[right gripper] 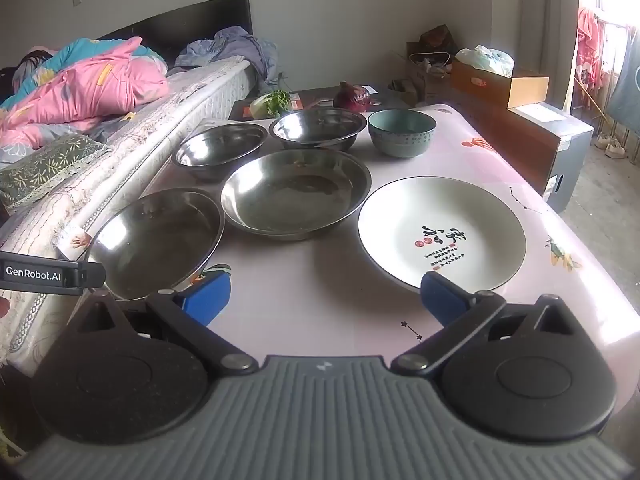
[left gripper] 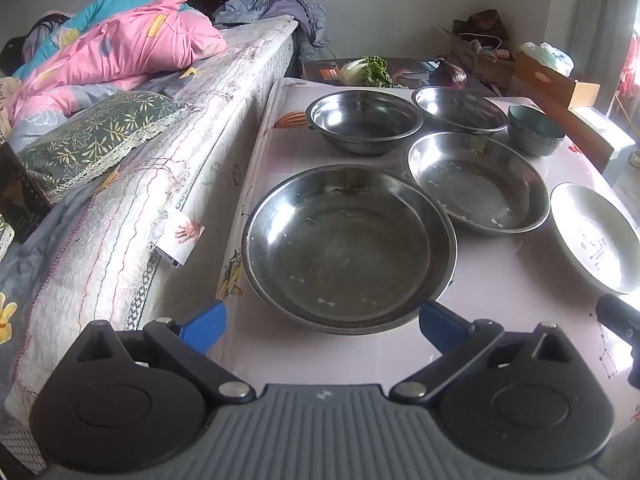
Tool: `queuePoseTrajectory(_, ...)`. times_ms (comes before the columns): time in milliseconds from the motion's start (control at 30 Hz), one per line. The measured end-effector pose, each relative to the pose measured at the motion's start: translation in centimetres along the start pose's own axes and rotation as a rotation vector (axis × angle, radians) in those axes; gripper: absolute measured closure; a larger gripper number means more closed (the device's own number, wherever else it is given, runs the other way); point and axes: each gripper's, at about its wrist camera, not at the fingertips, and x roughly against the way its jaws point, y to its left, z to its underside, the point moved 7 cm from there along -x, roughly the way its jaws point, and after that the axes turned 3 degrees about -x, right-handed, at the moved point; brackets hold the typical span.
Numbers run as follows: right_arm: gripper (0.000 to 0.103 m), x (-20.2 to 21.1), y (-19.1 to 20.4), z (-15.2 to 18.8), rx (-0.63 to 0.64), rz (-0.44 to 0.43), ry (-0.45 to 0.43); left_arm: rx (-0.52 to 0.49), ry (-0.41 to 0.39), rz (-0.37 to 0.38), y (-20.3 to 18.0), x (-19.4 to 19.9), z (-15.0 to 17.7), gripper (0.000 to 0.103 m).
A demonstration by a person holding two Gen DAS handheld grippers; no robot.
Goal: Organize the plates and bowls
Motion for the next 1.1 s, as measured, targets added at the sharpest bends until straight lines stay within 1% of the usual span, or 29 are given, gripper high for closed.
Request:
queuePoseTrajectory(167,0.001,0.0,0.0,-0.1,0.000,0.002,-0.004,-0.003,-0.003,0.010,0.2,0.1,0.0,0.000)
queuePoseTrajectory(200,0.001,0.0,0.0,-0.2,-0.003,0.001,-0.005,-0.007,-0.005,0.011,-0.4,0.2,0.0,0.000)
queuePoseTrajectory(500,0.001,0.3,-0.8,-0.8,-0.016,-0.005,-0.010,-0.016,0.006,0.033,-0.8,0.3,0.1,0.000)
queuePoseTrajectory(800,0.001,0.0,-1.0,-0.5,-0.022,0.003,0.001,-0.036,0.021,0.051,-1.6,0.1,0.4,0.000)
queuePoseTrajectory(1100,0.001,0.2,-1.3,-0.7,-0.027,0.003,0.002,-0.056,0.018,0.065,-2.1,0.3,0.5,0.000)
